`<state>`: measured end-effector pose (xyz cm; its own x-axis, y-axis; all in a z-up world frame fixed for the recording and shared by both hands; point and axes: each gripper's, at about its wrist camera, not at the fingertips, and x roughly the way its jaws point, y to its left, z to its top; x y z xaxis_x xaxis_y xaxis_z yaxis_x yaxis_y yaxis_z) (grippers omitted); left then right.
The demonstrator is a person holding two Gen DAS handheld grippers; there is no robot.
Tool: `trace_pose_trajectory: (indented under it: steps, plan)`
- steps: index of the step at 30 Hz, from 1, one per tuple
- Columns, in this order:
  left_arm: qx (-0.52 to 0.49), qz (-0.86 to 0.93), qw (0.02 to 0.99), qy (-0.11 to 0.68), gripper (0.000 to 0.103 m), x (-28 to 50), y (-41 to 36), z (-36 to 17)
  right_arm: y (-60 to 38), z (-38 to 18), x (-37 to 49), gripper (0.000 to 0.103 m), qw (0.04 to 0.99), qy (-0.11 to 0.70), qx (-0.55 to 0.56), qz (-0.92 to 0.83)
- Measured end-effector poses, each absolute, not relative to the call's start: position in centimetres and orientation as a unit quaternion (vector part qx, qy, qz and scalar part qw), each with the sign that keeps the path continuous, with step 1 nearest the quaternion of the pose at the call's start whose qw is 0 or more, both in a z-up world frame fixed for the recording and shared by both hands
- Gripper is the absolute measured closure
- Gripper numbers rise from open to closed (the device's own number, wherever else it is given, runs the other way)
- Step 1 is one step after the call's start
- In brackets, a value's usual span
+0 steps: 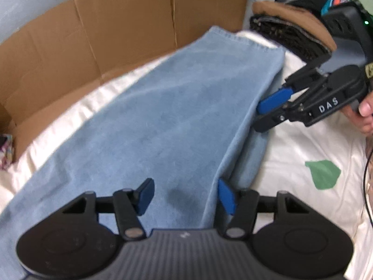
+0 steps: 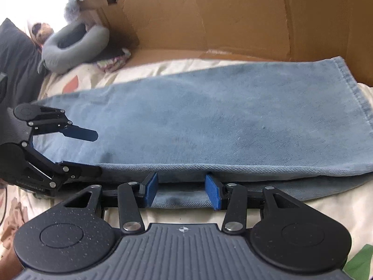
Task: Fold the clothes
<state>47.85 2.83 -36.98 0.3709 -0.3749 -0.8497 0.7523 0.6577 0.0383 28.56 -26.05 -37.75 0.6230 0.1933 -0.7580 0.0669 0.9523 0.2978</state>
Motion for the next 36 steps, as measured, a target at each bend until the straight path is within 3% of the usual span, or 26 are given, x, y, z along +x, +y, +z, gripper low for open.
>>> trace_pose_trajectory:
  steps: [7, 13, 26, 36]
  plan:
    - [0.264, -0.378, 0.779, 0.426, 0.038, 45.6, 2.3, -38.4, -23.5, -38.9, 28.0, 0.051, 0.878, 0.467, 0.088, 0.056]
    - [0.317, -0.39, 0.759, 0.415, 0.033, 43.2, 2.4, -39.5, -23.9, -38.7, 27.8, 0.051, 0.874, 0.471, 0.109, 0.058]
    - [0.274, -0.335, 0.793, 0.428, 0.032, 42.2, 9.3, -34.8, -22.9, -36.9, 27.8, 0.052, 0.868, 0.47, 0.116, 0.111]
    - [0.261, -0.282, 0.804, 0.454, 0.03, 39.9, 14.1, -36.0, -23.0, -36.8, 27.4, 0.052, 0.863, 0.479, 0.121, 0.105]
